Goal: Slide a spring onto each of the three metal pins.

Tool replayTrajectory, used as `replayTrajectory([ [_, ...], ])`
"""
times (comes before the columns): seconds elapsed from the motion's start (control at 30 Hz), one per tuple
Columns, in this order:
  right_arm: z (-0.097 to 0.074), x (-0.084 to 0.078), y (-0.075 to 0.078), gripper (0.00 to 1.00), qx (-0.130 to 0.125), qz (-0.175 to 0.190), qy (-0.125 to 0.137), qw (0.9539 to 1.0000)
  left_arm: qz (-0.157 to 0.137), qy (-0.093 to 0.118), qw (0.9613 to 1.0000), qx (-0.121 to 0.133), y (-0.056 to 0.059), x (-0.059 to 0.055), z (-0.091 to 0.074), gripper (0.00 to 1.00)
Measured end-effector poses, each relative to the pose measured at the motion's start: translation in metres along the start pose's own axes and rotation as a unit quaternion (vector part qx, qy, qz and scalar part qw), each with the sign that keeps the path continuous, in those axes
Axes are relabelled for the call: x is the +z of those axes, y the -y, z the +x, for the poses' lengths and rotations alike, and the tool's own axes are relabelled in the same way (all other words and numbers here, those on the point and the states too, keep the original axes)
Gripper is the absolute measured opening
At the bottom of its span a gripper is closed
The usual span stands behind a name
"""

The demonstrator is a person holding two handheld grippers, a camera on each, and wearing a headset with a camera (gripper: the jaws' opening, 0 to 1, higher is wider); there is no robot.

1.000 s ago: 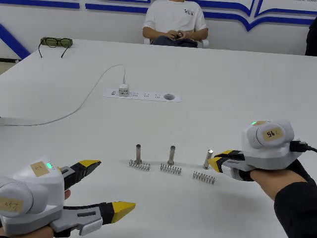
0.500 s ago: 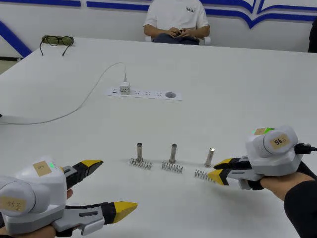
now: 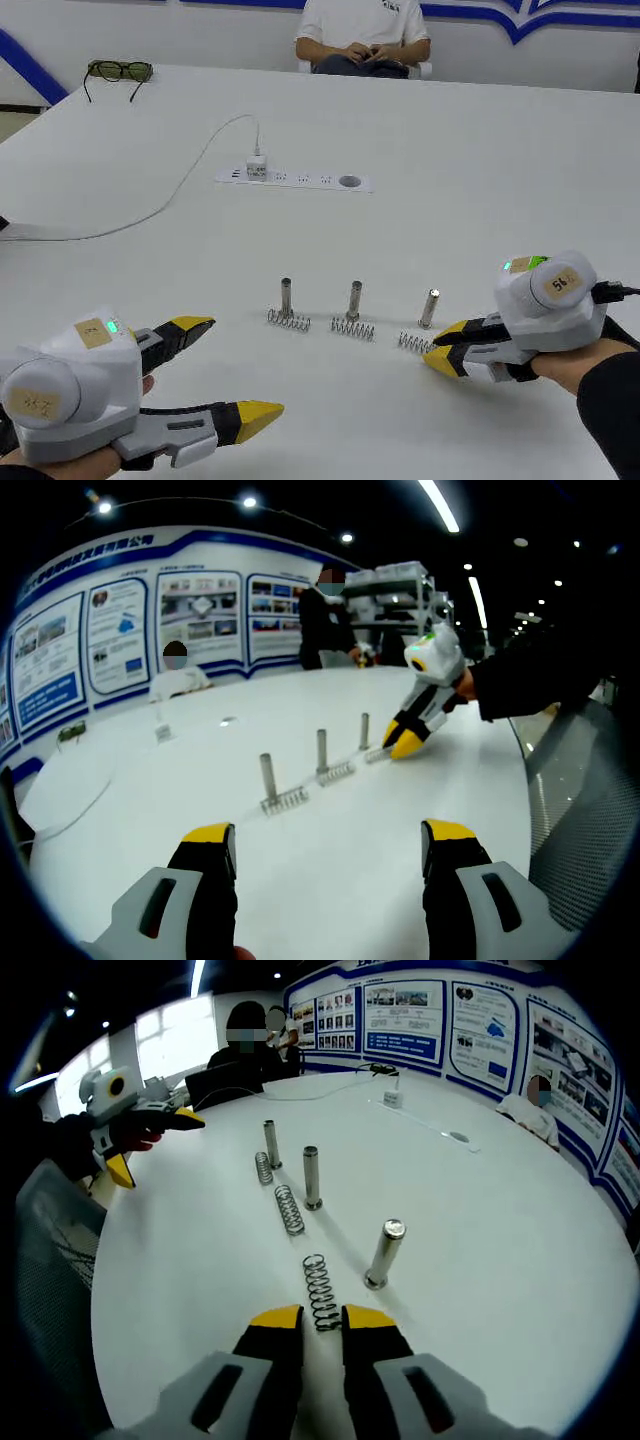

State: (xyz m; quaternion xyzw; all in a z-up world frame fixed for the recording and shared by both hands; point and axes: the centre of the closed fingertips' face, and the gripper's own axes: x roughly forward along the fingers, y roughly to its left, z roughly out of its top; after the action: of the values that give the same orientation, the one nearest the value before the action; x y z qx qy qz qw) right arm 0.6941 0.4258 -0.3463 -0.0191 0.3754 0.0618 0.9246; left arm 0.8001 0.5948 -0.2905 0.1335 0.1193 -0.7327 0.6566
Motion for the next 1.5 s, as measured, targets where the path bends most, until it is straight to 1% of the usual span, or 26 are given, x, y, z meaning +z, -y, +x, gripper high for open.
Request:
replayTrajectory([
  [0.1, 0.001, -0.004, 0.002, 0.15, 0.000, 0.001, -0.005, 1.0000, 0.001, -0.001, 1.0000, -0.003, 0.002, 0.000, 0.001, 0.77],
  [0.27, 0.002, -0.003, 0.002, 0.13, -0.001, -0.005, -0.004, 1.0000, 0.001, -0.001, 1.0000, -0.006, 0.004, 0.000, 0.003, 0.76],
  [0.47, 0.000, 0.000, -0.004, 0.12, 0.005, -0.012, -0.007, 0.9999, 0.006, -0.005, 0.9998, -0.016, 0.010, -0.001, 0.007, 0.76],
  [0.6, -0.003, 0.002, -0.018, 0.12, 0.022, -0.032, -0.012, 0.9992, 0.019, -0.016, 0.9989, -0.039, 0.023, -0.003, 0.012, 0.74],
  [0.67, -0.004, 0.003, -0.023, 0.12, 0.029, -0.040, -0.014, 0.9987, 0.022, -0.017, 0.9985, -0.046, 0.027, -0.003, 0.015, 0.74],
  [0.77, -0.007, 0.005, -0.033, 0.12, 0.039, -0.049, -0.016, 0.9979, 0.028, -0.020, 0.9975, -0.062, 0.036, -0.003, 0.021, 0.71],
  [0.9, -0.010, 0.007, -0.039, 0.12, 0.047, -0.053, -0.015, 0.9974, 0.035, -0.024, 0.9958, -0.081, 0.045, -0.003, 0.028, 0.68],
  [1.03, -0.012, 0.009, -0.048, 0.12, 0.059, -0.062, -0.018, 0.9962, 0.044, -0.027, 0.9939, -0.098, 0.053, -0.004, 0.034, 0.65],
  [1.13, -0.013, 0.013, -0.054, 0.12, 0.067, -0.068, -0.017, 0.9953, 0.050, -0.026, 0.9928, -0.106, 0.056, -0.002, 0.037, 0.63],
  [1.23, -0.014, 0.019, -0.059, 0.12, 0.075, -0.074, -0.014, 0.9943, 0.052, -0.025, 0.9922, -0.111, 0.056, -0.001, 0.040, 0.60],
  [1.4, -0.013, 0.027, -0.071, 0.12, 0.093, -0.088, -0.011, 0.9917, 0.058, -0.024, 0.9909, -0.119, 0.058, 0.001, 0.043, 0.55],
  [1.43, -0.013, 0.029, -0.076, 0.12, 0.100, -0.091, -0.010, 0.9907, 0.061, -0.025, 0.9904, -0.122, 0.059, 0.001, 0.043, 0.54],
  [1.5, -0.012, 0.031, -0.079, 0.12, 0.104, -0.097, -0.010, 0.9898, 0.065, -0.026, 0.9896, -0.125, 0.060, 0.000, 0.044, 0.52],
])
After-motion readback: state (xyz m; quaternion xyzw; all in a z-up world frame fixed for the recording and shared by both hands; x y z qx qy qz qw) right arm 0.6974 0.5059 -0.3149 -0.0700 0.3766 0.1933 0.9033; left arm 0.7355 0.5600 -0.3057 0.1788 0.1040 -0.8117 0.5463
